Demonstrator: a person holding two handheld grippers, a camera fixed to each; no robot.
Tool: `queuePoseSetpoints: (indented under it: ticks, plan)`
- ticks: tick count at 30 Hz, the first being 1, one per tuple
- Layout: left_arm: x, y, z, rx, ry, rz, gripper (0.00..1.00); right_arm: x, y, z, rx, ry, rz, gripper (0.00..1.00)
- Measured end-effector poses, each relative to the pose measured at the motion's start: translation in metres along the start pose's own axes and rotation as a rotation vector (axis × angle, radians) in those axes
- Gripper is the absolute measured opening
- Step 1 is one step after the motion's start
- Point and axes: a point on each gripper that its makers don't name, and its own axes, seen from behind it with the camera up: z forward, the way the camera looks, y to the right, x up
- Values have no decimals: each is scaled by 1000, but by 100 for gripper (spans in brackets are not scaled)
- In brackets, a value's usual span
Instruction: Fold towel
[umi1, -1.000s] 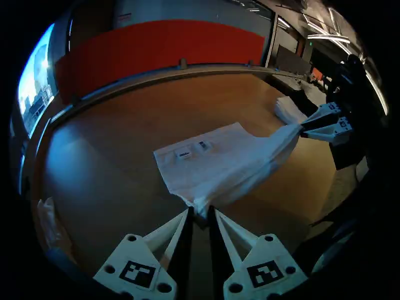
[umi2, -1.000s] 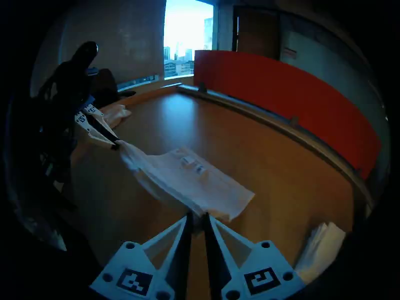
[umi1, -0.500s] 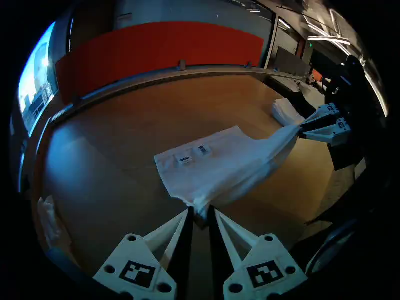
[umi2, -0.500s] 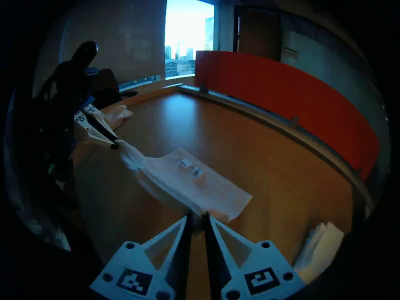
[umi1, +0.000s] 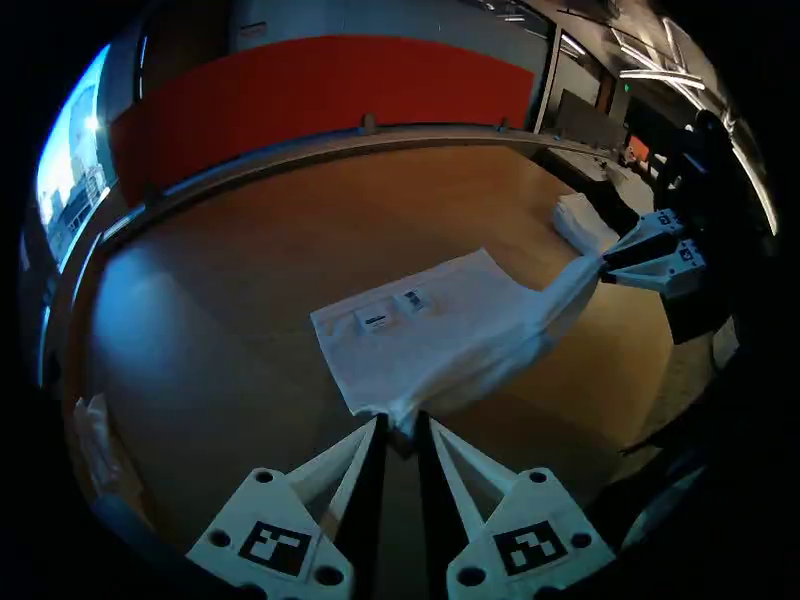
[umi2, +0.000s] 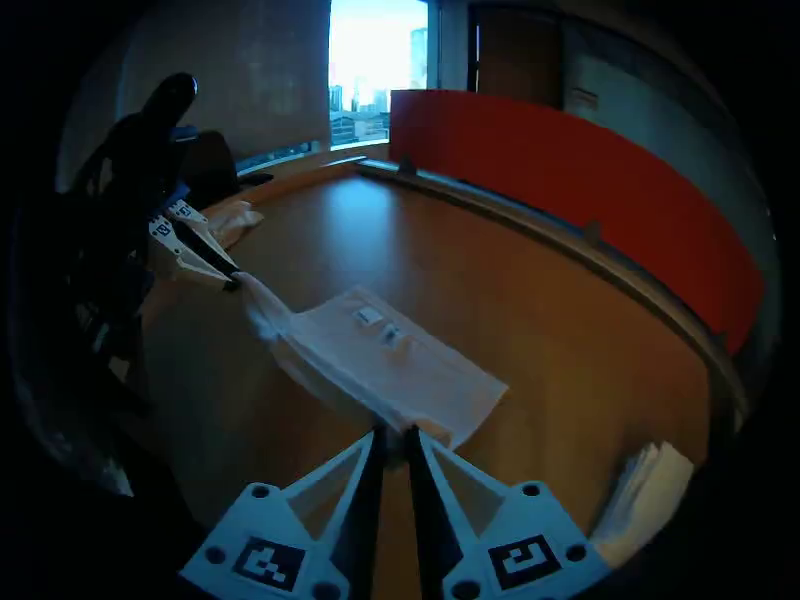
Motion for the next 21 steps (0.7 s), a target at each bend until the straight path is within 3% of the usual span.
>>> queuePoseSetpoints:
  ticks: [21]
  plan:
    - [22,-31,51,19,-20,30,20,1,35,41,-19,-46,0,17]
